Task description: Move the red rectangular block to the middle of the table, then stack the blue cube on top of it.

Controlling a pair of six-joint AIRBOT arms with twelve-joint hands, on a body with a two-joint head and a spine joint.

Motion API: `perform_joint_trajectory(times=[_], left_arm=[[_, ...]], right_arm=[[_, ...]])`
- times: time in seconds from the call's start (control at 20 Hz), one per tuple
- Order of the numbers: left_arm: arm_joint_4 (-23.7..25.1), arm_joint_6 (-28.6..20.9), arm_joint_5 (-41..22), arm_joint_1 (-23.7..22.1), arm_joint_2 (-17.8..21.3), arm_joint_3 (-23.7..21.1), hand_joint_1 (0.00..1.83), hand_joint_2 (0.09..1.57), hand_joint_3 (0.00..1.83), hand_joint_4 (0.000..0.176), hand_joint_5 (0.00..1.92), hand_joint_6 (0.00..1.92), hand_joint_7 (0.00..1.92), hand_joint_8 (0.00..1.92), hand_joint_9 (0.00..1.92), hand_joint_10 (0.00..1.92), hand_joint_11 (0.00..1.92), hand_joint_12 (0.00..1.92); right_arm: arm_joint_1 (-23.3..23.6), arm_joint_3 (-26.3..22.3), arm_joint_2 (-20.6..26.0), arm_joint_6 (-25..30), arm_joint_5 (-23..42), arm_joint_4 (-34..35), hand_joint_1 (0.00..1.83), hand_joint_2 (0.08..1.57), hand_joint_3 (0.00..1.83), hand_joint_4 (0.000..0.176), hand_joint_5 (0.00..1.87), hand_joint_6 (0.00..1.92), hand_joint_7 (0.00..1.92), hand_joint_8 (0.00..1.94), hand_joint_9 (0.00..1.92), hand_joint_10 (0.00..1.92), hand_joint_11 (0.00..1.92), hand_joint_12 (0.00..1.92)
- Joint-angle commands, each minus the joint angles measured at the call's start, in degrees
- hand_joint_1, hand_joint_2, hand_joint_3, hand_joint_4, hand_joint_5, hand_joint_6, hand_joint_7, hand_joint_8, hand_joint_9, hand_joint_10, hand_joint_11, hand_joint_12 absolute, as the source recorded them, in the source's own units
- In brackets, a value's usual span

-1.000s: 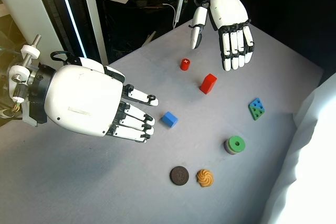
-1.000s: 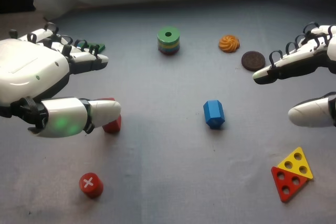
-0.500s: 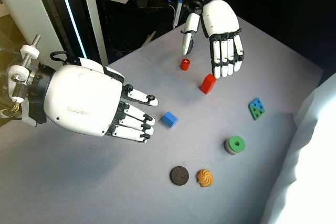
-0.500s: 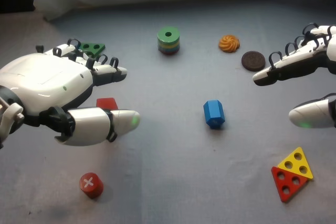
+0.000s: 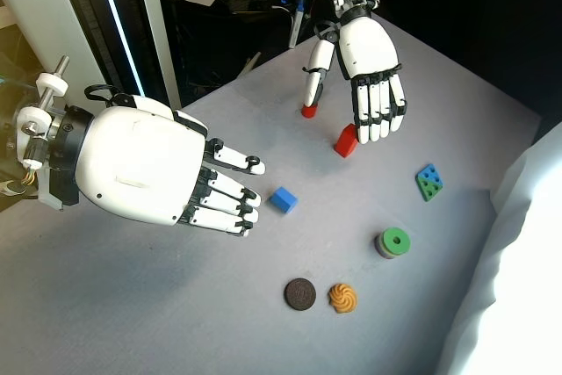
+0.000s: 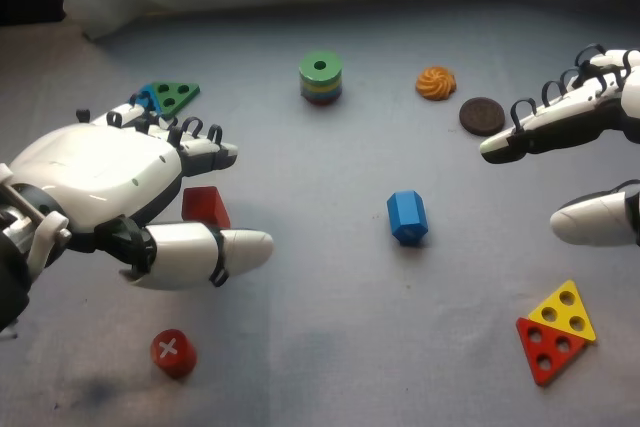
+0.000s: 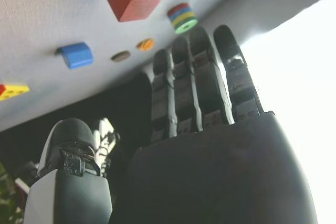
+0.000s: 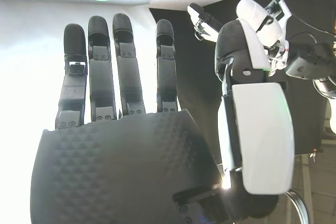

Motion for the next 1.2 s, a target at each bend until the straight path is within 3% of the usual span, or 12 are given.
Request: perform_joint_trajectory(times=[0.0,0.2,0.4,0.75,1.15], left_arm=[[2.2,-0.4,-6.5,-0.2,0.1,0.5,0.18,1.04,0.00,0.000,0.35,0.00,0.31,0.00,0.26,0.00,0.00,0.64],[4.6,-2.6,-6.6,0.5,-1.9,3.5,0.30,0.98,0.00,0.000,0.42,0.01,0.32,0.00,0.24,0.00,0.00,0.62],[5.8,-4.0,-6.6,1.0,-4.0,6.3,0.33,0.96,0.00,0.000,0.49,0.01,0.37,0.01,0.28,0.01,0.00,0.73],[6.7,-5.1,-6.6,1.5,-6.2,9.6,0.63,0.89,0.00,0.000,0.58,0.01,0.42,0.00,0.31,0.00,0.00,0.83],[6.8,-5.7,-6.6,2.6,-7.7,11.5,0.66,0.91,0.00,0.000,0.63,0.02,0.42,0.00,0.31,0.00,0.00,0.83]], right_arm=[[0.6,-0.2,0.6,0.3,5.6,0.8,0.40,1.17,0.00,0.000,0.40,0.00,0.41,0.00,0.34,0.05,0.00,0.95],[0.6,-0.2,0.6,0.3,5.6,0.8,0.44,1.17,0.00,0.000,0.41,0.00,0.43,0.00,0.36,0.05,0.00,0.97],[0.6,-0.3,0.6,0.3,5.6,0.8,0.47,1.16,0.00,0.000,0.43,0.01,0.45,0.01,0.38,0.05,0.00,1.03],[0.6,-0.5,0.6,0.3,5.6,0.8,0.52,1.16,0.00,0.000,0.47,0.01,0.49,0.01,0.43,0.05,0.00,1.12],[0.6,-0.7,0.6,0.3,5.6,0.8,0.59,1.15,0.00,0.000,0.47,0.01,0.49,0.00,0.43,0.04,0.00,1.11]])
